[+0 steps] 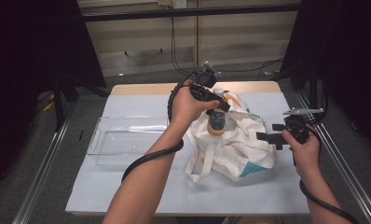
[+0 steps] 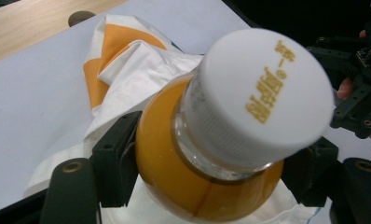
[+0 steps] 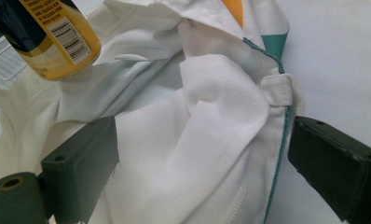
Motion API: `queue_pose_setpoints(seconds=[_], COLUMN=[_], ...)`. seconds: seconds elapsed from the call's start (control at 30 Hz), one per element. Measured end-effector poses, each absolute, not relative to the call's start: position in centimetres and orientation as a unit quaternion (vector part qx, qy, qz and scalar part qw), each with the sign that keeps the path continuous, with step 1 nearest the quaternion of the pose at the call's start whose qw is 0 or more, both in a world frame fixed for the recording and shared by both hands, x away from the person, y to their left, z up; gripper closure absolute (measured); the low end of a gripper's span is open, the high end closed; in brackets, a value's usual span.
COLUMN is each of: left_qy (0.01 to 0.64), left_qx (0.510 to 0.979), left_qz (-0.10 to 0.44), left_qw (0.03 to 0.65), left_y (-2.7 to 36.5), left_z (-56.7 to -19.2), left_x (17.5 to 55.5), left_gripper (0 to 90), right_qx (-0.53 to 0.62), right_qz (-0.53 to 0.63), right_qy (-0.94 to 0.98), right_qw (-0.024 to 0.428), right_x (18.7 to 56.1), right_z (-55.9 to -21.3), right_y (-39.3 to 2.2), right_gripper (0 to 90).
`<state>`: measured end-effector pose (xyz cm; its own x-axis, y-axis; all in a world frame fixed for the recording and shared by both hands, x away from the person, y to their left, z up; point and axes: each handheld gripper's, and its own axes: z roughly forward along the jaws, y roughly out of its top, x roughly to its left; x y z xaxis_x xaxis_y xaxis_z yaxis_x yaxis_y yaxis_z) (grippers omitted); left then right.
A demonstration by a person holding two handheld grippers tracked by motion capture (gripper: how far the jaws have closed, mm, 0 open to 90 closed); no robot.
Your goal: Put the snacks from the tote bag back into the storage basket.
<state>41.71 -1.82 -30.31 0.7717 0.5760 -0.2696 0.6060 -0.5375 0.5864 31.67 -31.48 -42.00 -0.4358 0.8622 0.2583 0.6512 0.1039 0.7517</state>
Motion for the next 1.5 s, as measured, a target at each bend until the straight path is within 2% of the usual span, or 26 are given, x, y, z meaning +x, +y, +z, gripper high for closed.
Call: queue_pose_setpoints(seconds=[1.5], left_qy=[0.371], left_qx=[0.881], left_qz=[-0.009], left_qw=[0.293], left_y=[3.6], left_z=[-26.9], left_x=[43.4], left_gripper=[30.1], right_qx=[0.506], right_qz=[0.422], right_qy=[0.745], right_qw=[0.110], right_x=[31.8], right_z=[-42.2], right_y=[-30.8], right_gripper=[8.3])
